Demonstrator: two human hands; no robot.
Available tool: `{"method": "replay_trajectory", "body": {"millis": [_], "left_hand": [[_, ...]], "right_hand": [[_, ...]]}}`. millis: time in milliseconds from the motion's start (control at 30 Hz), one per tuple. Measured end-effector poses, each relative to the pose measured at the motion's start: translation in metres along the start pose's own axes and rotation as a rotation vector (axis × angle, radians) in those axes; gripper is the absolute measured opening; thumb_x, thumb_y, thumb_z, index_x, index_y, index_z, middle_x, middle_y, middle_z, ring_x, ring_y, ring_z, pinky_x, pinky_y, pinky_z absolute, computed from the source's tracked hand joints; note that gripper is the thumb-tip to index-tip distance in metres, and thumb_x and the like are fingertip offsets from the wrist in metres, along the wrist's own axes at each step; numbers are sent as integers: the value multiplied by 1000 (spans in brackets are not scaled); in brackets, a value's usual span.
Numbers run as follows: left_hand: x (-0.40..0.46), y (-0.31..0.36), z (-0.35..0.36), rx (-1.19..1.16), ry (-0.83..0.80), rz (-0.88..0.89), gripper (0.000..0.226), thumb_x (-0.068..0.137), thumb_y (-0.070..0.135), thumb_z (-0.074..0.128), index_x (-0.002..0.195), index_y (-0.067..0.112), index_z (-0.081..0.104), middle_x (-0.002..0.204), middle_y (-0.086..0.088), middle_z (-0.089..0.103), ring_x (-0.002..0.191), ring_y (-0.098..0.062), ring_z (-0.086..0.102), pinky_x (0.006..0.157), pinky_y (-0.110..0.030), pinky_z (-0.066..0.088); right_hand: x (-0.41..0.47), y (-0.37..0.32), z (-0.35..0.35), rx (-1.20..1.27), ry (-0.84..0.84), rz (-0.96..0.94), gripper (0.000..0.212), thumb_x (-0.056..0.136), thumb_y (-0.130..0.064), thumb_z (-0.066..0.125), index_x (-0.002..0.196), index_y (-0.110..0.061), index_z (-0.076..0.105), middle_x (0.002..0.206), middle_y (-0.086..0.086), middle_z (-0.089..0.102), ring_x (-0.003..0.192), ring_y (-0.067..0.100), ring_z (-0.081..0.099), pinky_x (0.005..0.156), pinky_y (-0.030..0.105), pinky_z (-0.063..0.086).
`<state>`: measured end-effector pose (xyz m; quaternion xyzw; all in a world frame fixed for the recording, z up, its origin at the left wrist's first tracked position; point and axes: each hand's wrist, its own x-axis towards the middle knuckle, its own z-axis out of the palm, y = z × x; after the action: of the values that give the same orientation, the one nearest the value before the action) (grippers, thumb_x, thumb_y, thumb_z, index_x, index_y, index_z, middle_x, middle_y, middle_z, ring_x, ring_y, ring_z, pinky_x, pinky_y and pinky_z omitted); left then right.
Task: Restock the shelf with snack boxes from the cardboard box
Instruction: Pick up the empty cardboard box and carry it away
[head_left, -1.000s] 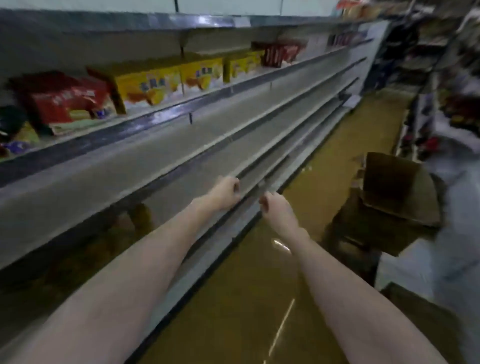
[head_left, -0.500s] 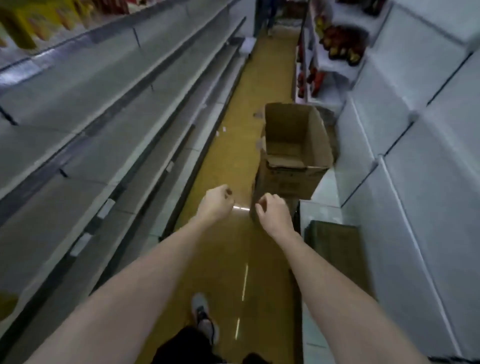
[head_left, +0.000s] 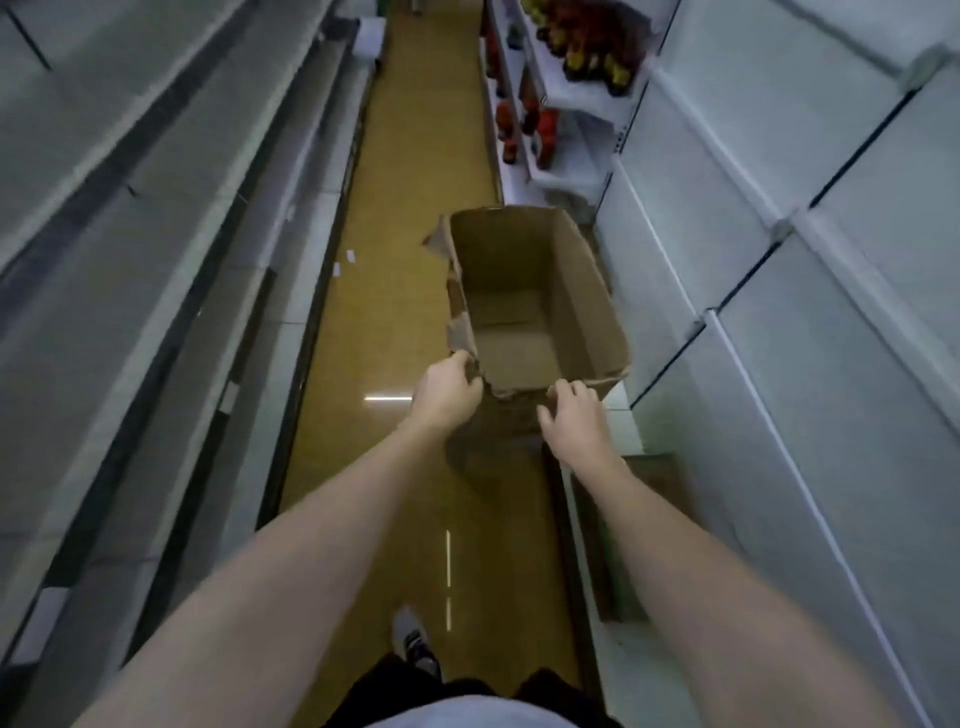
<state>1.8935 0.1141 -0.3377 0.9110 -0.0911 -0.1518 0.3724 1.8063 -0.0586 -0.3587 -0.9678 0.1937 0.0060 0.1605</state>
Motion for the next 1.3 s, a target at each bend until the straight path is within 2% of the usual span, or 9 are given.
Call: {"method": "replay_trajectory", "body": {"millis": [133, 467, 667, 800, 867, 967, 1067, 1167, 1300], "left_hand": [[63, 10, -7, 30, -6, -1, 33, 98, 23, 52, 130, 18, 56, 119, -3, 64, 105, -21, 62, 87, -33, 53], [213, 38, 10, 185, -25, -20, 40, 96, 26, 54, 133, 11, 49, 126, -11, 59, 114, -29, 57, 92, -42, 49], [307, 45, 45, 206, -154, -181, 53, 94, 23, 59, 140, 6, 39, 136, -20, 47, 121, -37, 52, 100, -40, 45], [350, 46, 68, 224, -167, -334, 64, 95, 23, 59, 150, 10, 27, 154, -24, 22, 141, -41, 29, 112, -37, 30], [366, 44, 75, 251, -170, -414, 65, 97, 26, 56, 152, 17, 24, 159, -22, 12, 146, -40, 15, 117, -43, 22], [384, 40, 81, 270, -175, -520, 64, 97, 27, 55, 152, 24, 23, 160, -18, 9, 147, -39, 10, 118, -51, 20], [404, 41, 82, 198, -181, -616, 65, 95, 30, 58, 151, 29, 25, 159, -17, 14, 145, -41, 18, 117, -51, 24], [420, 39, 82, 47, -138, -658, 53, 94, 26, 61, 143, 24, 40, 149, -18, 32, 133, -37, 39, 113, -43, 34], [434, 47, 87, -95, -85, -617, 39, 96, 16, 58, 133, 14, 46, 127, -10, 47, 103, -23, 48, 89, -31, 41]], "right_hand": [[59, -8, -6, -17, 16, 46, 40, 100, -33, 50, 135, -13, 50, 134, 7, 52, 123, 26, 48, 104, 40, 43], [213, 21, -11, 14, 15, 61, 44, 99, -31, 53, 140, -14, 48, 138, 7, 50, 125, 26, 48, 106, 39, 41], [325, 68, -4, -38, -123, 61, 51, 98, -29, 55, 145, -11, 41, 141, 13, 46, 127, 31, 46, 105, 42, 39], [380, 102, -2, -54, -232, 120, 56, 97, -32, 57, 146, -13, 38, 150, 14, 36, 134, 33, 40, 109, 46, 37], [401, 116, 2, -87, -268, 123, 57, 97, -33, 57, 146, -13, 37, 156, 16, 27, 140, 34, 31, 114, 46, 32], [426, 130, 8, -90, -330, 166, 61, 97, -34, 57, 148, -13, 34, 162, 17, 11, 148, 36, 15, 119, 47, 21], [445, 137, 16, -41, -397, 226, 62, 97, -36, 57, 149, -14, 32, 162, 18, 9, 149, 37, 14, 120, 48, 19], [456, 138, 25, 41, -474, 287, 62, 96, -38, 58, 148, -14, 34, 153, 18, 29, 138, 39, 37, 114, 49, 34], [459, 128, 29, 190, -427, 400, 63, 96, -32, 60, 148, -12, 32, 145, 20, 33, 126, 39, 48, 103, 44, 45]]}}
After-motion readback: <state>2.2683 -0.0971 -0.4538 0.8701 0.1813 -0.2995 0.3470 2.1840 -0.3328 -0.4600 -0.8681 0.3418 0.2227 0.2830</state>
